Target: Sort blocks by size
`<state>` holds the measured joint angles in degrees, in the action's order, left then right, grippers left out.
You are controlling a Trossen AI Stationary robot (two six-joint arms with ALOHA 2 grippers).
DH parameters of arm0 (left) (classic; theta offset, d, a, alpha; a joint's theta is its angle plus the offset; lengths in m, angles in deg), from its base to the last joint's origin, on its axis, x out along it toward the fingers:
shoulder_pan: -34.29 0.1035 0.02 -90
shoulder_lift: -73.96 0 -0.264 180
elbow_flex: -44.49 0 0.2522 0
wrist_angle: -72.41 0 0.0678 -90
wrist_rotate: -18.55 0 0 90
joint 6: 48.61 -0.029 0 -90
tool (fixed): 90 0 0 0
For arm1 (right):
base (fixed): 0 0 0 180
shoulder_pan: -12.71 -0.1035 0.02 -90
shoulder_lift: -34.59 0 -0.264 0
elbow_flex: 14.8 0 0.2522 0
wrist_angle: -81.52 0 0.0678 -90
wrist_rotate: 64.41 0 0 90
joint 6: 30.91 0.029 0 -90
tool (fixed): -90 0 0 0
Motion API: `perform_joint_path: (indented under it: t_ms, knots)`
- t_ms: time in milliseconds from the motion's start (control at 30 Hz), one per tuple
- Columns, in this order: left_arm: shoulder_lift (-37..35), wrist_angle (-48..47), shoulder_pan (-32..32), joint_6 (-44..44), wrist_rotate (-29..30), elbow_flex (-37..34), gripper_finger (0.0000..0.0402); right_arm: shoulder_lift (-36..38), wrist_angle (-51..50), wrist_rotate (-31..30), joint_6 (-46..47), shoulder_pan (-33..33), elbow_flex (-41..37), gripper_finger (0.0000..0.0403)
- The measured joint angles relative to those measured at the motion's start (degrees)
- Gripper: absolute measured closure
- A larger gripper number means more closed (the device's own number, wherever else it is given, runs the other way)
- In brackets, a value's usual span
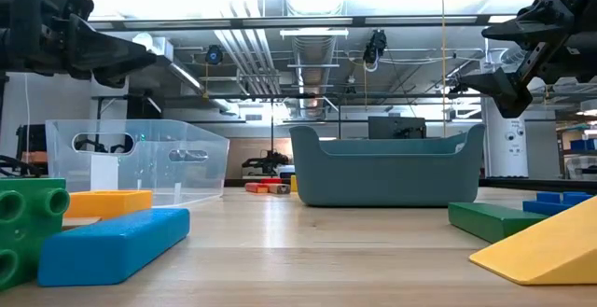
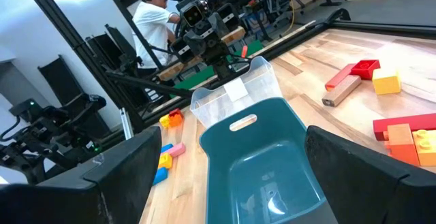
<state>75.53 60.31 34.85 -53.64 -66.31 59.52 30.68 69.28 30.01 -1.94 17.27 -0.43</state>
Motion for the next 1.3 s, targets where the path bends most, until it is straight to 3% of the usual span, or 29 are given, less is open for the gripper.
perform_joint_path:
  t_ms: [767,933,1100,1300]
  knots:
    - [0.0,0.0,0.0,0.0,0.0,0.0,0.0247,0.0,0.1,0.0,0.2,0.0,0.0,0.0053]
    - [0.0,0.0,0.0,0.0,0.0,0.0,0.0247,0.0,9.2,0.2,6.6,0.0,0.4,0.0053]
    - [0.0,0.0,0.0,0.0,0.0,0.0,0.0247,-1.9,6.2,-2.6,3.6,0.0,9.5,0.0053]
    - [0.0,0.0,0.0,0.0,0.0,0.0,0.0247,-13.5,-12.4,-16.3,6.4,0.0,26.0,0.0053]
